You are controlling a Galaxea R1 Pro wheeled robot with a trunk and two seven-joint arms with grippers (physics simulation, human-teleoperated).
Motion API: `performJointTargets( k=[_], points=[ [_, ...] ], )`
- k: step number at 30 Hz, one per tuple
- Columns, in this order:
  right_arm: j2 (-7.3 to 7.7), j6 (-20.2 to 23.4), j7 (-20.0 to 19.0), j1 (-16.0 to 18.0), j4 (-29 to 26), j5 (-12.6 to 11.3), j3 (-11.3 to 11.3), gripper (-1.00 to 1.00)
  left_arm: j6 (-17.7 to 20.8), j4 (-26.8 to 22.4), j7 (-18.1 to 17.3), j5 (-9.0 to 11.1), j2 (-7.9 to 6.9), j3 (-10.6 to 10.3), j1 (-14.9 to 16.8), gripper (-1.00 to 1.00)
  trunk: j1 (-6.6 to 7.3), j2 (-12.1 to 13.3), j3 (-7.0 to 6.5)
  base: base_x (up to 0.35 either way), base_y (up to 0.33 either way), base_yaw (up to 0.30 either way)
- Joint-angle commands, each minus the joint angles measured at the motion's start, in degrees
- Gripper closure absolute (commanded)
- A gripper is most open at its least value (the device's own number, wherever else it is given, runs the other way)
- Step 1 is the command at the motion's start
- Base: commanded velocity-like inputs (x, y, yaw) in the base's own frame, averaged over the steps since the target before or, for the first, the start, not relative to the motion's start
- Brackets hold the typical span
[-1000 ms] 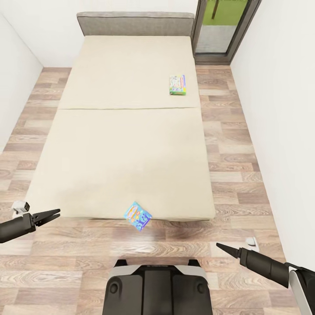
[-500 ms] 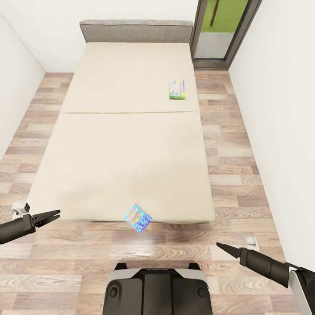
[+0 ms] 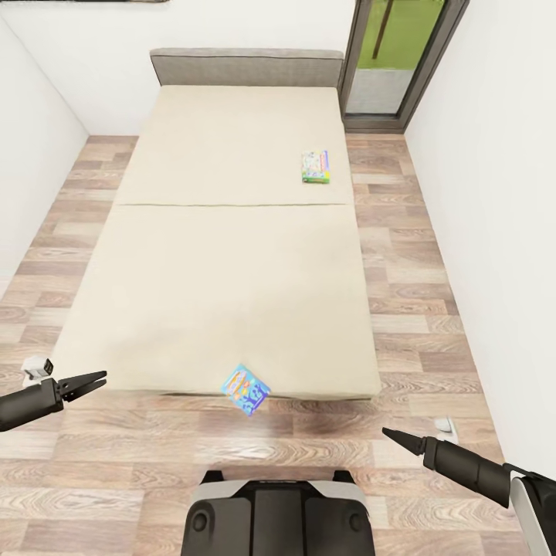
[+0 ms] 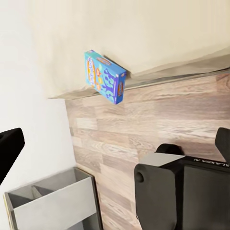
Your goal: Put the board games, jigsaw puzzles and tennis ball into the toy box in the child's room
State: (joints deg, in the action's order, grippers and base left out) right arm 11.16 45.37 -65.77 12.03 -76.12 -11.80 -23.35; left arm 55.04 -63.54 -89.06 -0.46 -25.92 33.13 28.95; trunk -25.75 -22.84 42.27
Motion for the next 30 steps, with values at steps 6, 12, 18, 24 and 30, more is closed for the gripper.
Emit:
performJointTargets(
  k=[6, 12, 18, 24, 30],
  points=[
    [0.01, 0.3, -0.1, 0.0, 0.0, -0.2, 0.0, -1.00, 0.6, 0.0, -0.2, -0.1, -0.01, 0.0, 0.0, -1.00, -0.03, -0.1, -0.51, 0.000, 0.000, 0.066],
    [0.01, 0.3, -0.1, 0.0, 0.0, -0.2, 0.0, -1.00, 0.6, 0.0, -0.2, -0.1, -0.01, 0.0, 0.0, -1.00, -0.03, -0.1, -1.07, 0.000, 0.000, 0.069],
    [0.01, 0.3, -0.1, 0.0, 0.0, -0.2, 0.0, -1.00, 0.6, 0.0, -0.2, -0.2, 0.01, -0.1, 0.0, -1.00, -0.03, -0.1, -1.64, 0.000, 0.000, 0.071],
    [0.01, 0.3, -0.1, 0.0, 0.0, -0.3, 0.0, -1.00, 0.6, 0.0, -0.1, -0.2, 0.03, -0.1, 0.0, -1.00, -0.03, -0.1, -2.21, 0.000, 0.000, 0.071],
    [0.01, 0.3, -0.1, 0.0, 0.0, -0.3, 0.0, -1.00, 0.6, 0.0, -0.1, -0.2, 0.12, -0.1, 0.0, -1.00, -0.03, -0.1, -2.78, 0.000, 0.000, 0.071]
  ],
)
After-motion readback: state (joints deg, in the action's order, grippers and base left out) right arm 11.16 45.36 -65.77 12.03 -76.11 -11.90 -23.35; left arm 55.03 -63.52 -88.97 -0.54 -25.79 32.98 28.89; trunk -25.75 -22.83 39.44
